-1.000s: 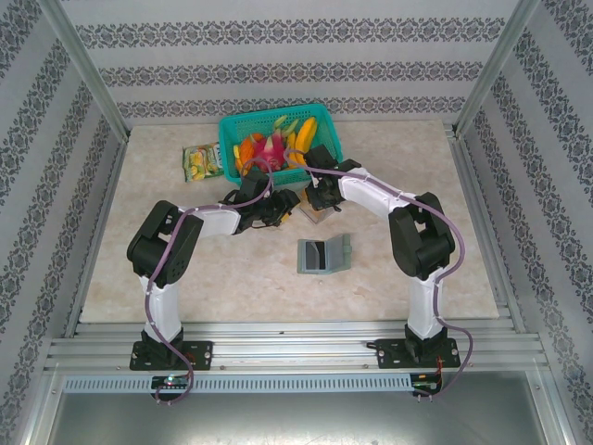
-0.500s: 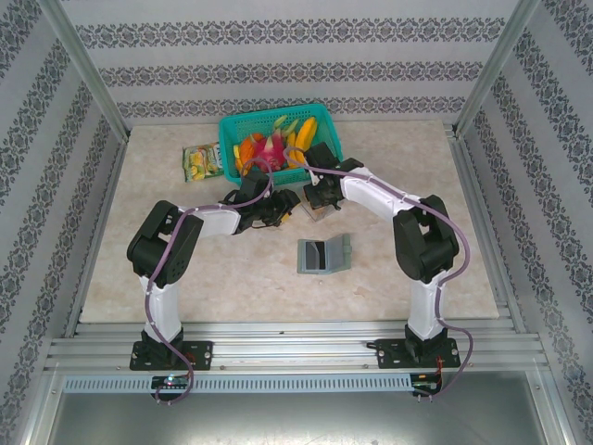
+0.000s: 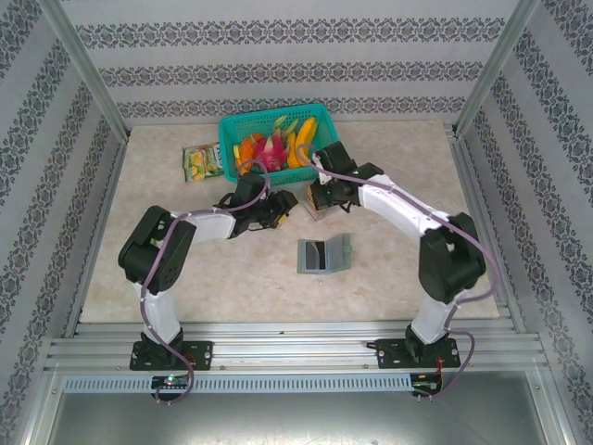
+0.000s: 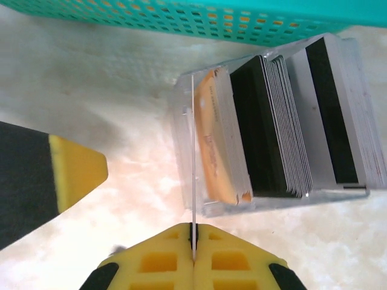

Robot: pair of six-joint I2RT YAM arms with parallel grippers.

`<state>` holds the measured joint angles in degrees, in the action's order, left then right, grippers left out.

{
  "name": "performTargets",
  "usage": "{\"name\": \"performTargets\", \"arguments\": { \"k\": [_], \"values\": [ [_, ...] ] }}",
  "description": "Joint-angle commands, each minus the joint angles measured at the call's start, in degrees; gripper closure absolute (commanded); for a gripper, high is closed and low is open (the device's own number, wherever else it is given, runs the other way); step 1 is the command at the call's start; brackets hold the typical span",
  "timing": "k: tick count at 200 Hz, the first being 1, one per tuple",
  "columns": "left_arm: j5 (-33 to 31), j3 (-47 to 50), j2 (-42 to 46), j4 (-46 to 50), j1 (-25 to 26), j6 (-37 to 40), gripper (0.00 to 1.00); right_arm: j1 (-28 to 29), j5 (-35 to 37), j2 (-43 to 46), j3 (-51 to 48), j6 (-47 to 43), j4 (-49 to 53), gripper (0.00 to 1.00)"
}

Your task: Put the credit cards into the card holder

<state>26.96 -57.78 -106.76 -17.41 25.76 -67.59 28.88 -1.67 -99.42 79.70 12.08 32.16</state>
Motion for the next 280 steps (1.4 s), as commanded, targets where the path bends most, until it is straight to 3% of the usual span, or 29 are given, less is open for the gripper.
{"name": "performTargets", "arguments": {
  "k": [1, 46, 87, 118, 154, 188, 212, 226, 240, 246, 263, 280],
  "values": [
    [0.54, 3.14, 6.3, -7.03, -0.27, -0.81, 0.43, -1.68, -6.81, 9.52, -5.02, 5.69, -5.22, 1.0],
    [3.0, 8.12, 12.54, -19.85, 0.38, -6.2, 0.36, -4.97, -19.59, 25.05, -19.51, 22.46, -20.0, 1.0],
    [5.94, 6.36, 13.05, -29.69, 3.97, -8.6, 0.35, -4.97, -21.91, 33.63, -29.23, 35.83, -32.5, 1.0],
    [6.87, 4.42, 12.89, -34.08, 5.93, -8.36, 0.37, -4.81, -21.91, 36.7, -32.11, 39.92, -35.44, 1.0],
    [7.14, 2.41, 12.37, -34.8, 6.84, -7.66, 0.5, -4.71, -23.52, 37.52, -33.49, 42.43, -37.85, 1.0],
    [6.48, 2.06, 12.45, -35.27, 6.85, -7.4, 0.68, -4.7, -24.6, 37.45, -34.73, 44.7, -40.4, 1.0],
    [6.19, 2.14, 12.64, -34.99, 6.85, -6.82, 0.84, -4.96, -25.12, 37.31, -34.71, 43.97, -39.34, 0.95],
    [5.94, 2.49, 13.13, -34.12, 6.76, -5.92, 0.91, -5.36, -25.84, 37.82, -34.38, 43.11, -38.21, 0.86],
    [5.85, 2.75, 13.5, -33.73, 6.74, -5.2, 0.96, -5.76, -26.36, 38.4, -34.18, 42.6, -37.26, 0.84],
    [5.82, 2.83, 13.52, -33.69, 6.66, -5.03, 1.0, -6.0, -26.5, 38.66, -33.97, 42.04, -36.34, 0.77],
    [6.59, 2.69, 13.55, -34.1, 6.41, -4.92, 1.0, -7.5, -28.7, 38.95, -33.06, 40.28, -33.84, 0.76],
    [9.08, 2.24, 13.61, -34.23, 5.93, -4.92, 1.0, -10.69, -32.07, 38.84, -32.62, 39.98, -31.78, 0.58]
  ]
}}
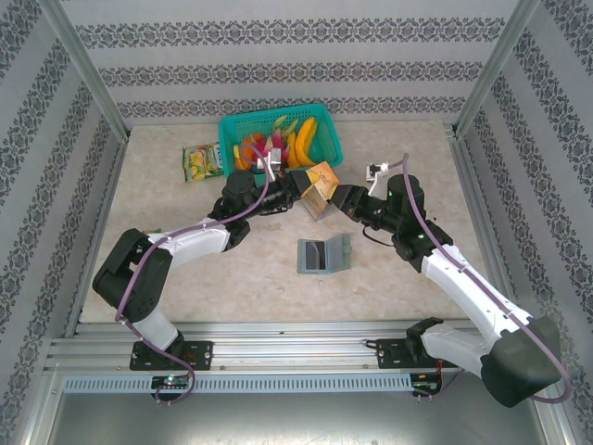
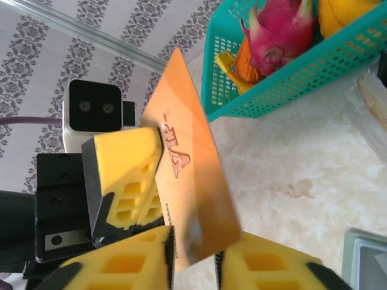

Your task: Put the credit cards into the card holder

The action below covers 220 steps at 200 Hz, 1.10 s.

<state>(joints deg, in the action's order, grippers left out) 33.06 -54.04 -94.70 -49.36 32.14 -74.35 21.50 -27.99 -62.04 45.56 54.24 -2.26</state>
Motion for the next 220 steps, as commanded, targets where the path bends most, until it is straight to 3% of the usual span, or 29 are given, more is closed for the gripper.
{"name": "performTargets", "arguments": {
  "k": [1, 36, 63, 117, 128, 159, 169, 174, 181, 195, 209, 220],
  "values": [
    [3.15, -1.5, 1.58, -2.25, -0.47, 1.83, 1.0, -3.52, -5.93, 1.48, 1.54, -2.19, 2.72, 0.58],
    [11.09, -3.46, 2.07, 2.1, -1.18, 4.02, 1.0, -7.15, -13.52, -1.17, 4.32, -6.65, 4.2, 0.49],
    [16.01, -5.82, 2.37, 7.79, -1.16, 7.28, 1.0, -7.56, -18.08, -4.82, 9.56, -13.1, 10.21, 0.5],
    [17.37, -6.87, 3.22, 11.62, -1.44, 10.16, 1.0, -9.35, -23.12, -7.82, 11.15, -15.16, 9.97, 0.69],
    [17.75, -7.0, 3.14, 11.83, -1.54, 10.26, 1.0, -9.45, -23.48, -8.32, 11.16, -15.48, 10.03, 0.8],
    [17.94, -6.99, 2.97, 14.11, -1.6, 11.25, 1.0, -9.67, -25.12, -8.8, 10.94, -16.39, 9.49, 0.92],
    [17.33, -6.68, 3.07, 14.82, -1.63, 11.4, 1.0, -9.81, -25.14, -8.58, 10.81, -16.7, 9.6, 1.0],
    [16.9, -6.55, 3.11, 15.2, -1.72, 11.43, 0.96, -9.81, -25.24, -8.41, 10.62, -16.83, 9.64, 1.0],
    [16.32, -6.52, 3.0, 16.75, -1.81, 11.66, 0.84, -9.91, -25.02, -8.28, 10.52, -17.1, 10.14, 1.0],
    [14.98, -6.28, 3.01, 19.25, -1.98, 12.37, 0.81, -9.9, -23.15, -8.03, 10.5, -18.38, 12.3, 1.0],
    [11.95, -5.34, 3.54, 24.11, -2.45, 13.32, 0.53, -9.82, -20.34, -8.01, 10.13, -19.58, 15.24, 1.0],
    [7.63, -4.45, 4.6, 31.59, -3.03, 14.91, 0.48, -9.25, -16.07, -8.1, 9.8, -20.25, 18.32, 1.0]
  ]
}}
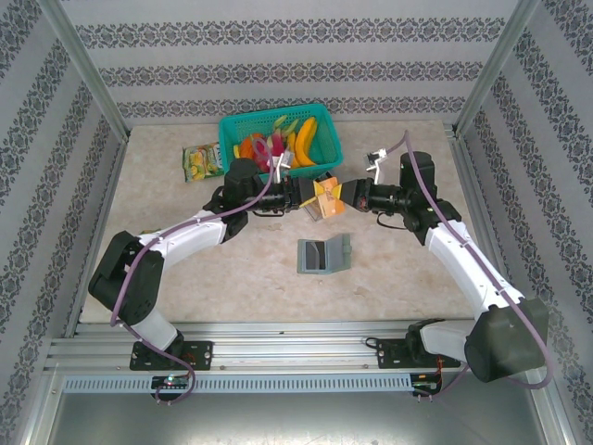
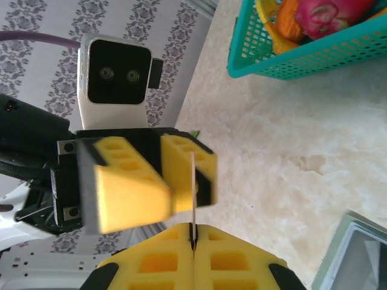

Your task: Put the credit cards into the card holder

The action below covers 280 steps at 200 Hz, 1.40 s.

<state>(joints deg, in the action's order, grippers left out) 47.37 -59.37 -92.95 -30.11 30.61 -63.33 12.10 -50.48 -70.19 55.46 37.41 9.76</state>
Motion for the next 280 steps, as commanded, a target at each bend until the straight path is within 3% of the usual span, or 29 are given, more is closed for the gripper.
{"name": "performTargets", "arguments": {
  "k": [1, 24, 44, 61, 91, 119, 192, 255, 280],
  "values": [
    [-7.3, 0.95, 2.99, 13.14, -1.56, 3.99, 0.47, 0.27, 6.92, 0.06, -0.23, -3.49, 6.58, 1.0],
    [-17.22, 4.37, 5.18, 24.49, -2.23, 5.5, 0.47, 5.68, 23.13, 0.11, -0.79, -6.08, 14.08, 1.0],
    [-16.27, 7.51, 4.76, 22.69, -2.07, 4.33, 0.46, 11.8, 34.81, -1.93, -0.29, -6.48, 18.58, 1.0],
    [-14.55, 8.04, 2.87, 22.87, -1.4, 4.18, 0.46, 14.51, 39.31, -4.25, -1.39, -5.16, 19.14, 1.0],
    [-13.09, 6.92, -1.28, 24.52, 1.34, 4.65, 0.46, 15.93, 39.7, -7.51, -3.43, -3.23, 18.15, 1.0],
    [-14.65, 6.51, -3.92, 24.13, 3.54, 4.25, 0.46, 16.04, 45.28, -8.36, -4.7, -3.22, 20.01, 1.0],
    [-13.63, 2.32, -10.89, 25.14, 6.96, 4.62, 0.48, 15.37, 47.75, -10.45, -5.53, -4.0, 20.39, 1.0],
    [-20.98, 0.75, -9.89, 34.1, 8.85, 8.48, 0.46, 15.41, 49.08, -12.04, -5.67, -3.9, 20.39, 1.0],
    [-19.91, 0.62, -10.82, 33.02, 9.03, 8.4, 0.46, 15.46, 49.07, -11.98, -5.67, -3.92, 20.39, 1.0]
  ]
}}
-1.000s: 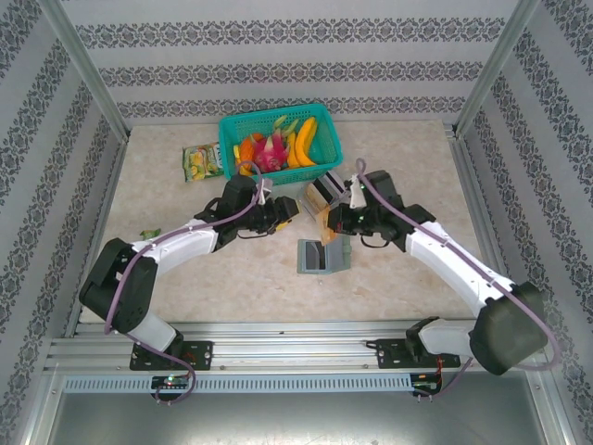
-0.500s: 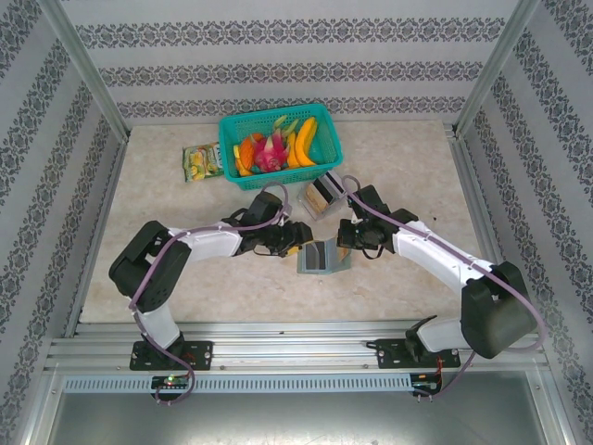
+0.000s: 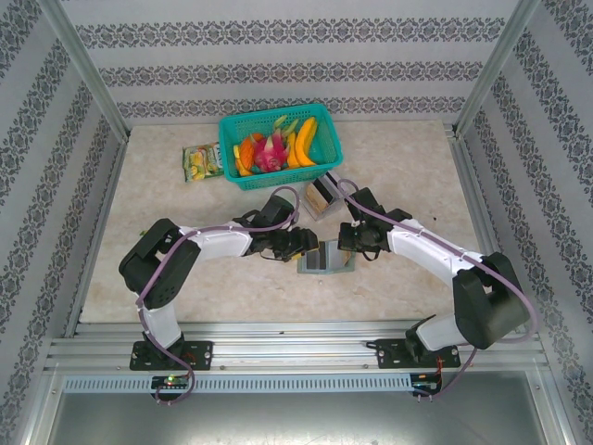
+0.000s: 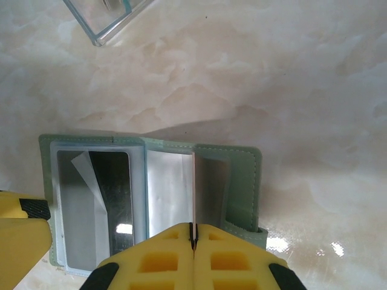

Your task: Put the credit cards into the card holder

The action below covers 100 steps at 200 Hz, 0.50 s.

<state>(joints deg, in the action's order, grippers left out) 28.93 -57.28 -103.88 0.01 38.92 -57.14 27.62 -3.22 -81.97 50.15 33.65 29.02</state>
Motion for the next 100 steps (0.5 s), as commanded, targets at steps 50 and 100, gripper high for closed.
{"name": "performTargets", "arguments": {
  "k": [50, 100],
  "values": [
    [0.34, -3.09, -3.1, 1.7, 1.42, 2.1, 0.47, -0.2, 2.06, -0.71, -0.6, -0.07, 1.13, 1.0],
    [-3.41, -2.96, -2.61, 4.88, 1.95, 2.82, 0.45, -0.18, 2.32, -0.9, -0.77, -0.04, 1.22, 1.0]
  ]
}}
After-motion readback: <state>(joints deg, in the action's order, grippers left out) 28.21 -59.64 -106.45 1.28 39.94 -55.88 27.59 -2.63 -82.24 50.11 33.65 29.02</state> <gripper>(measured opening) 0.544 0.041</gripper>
